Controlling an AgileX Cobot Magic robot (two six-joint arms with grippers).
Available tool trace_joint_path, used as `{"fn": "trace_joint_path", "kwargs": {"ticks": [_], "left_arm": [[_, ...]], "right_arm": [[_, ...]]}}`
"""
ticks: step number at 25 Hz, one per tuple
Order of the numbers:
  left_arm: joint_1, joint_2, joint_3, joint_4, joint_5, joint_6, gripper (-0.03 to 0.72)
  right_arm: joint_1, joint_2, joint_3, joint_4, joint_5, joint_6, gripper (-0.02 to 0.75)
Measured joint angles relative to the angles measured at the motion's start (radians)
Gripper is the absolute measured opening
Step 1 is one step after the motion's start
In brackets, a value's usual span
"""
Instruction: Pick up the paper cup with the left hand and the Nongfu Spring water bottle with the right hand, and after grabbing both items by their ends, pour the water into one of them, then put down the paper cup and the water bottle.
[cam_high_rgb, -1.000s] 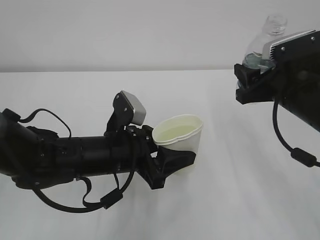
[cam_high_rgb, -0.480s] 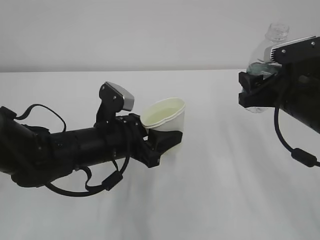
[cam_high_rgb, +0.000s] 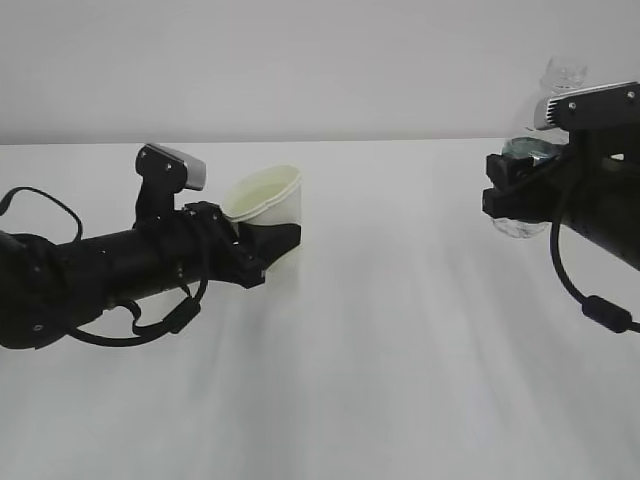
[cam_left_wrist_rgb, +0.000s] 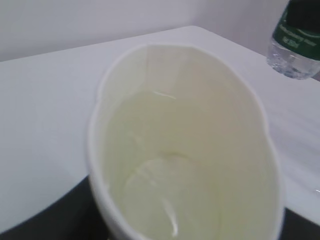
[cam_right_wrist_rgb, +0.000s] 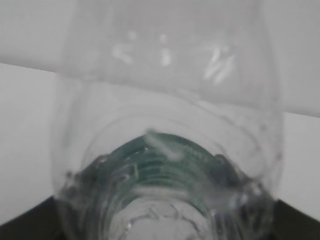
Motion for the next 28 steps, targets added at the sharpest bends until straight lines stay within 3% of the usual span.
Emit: {"fn": "trace_joint_path", "kwargs": {"ticks": [19, 28], "left_arm": [[0.190, 0.000, 0.000, -0.023, 0.002, 0.002, 0.418], [0.231, 0.000, 0.000, -0.065, 0.004, 0.034, 0.418]], "right_arm": [[0.000, 0.157, 0.000, 0.028, -0.083, 0.000, 0.459], [0.000, 0.209, 0.000, 0.078, -0.138, 0.000, 0.459]]}}
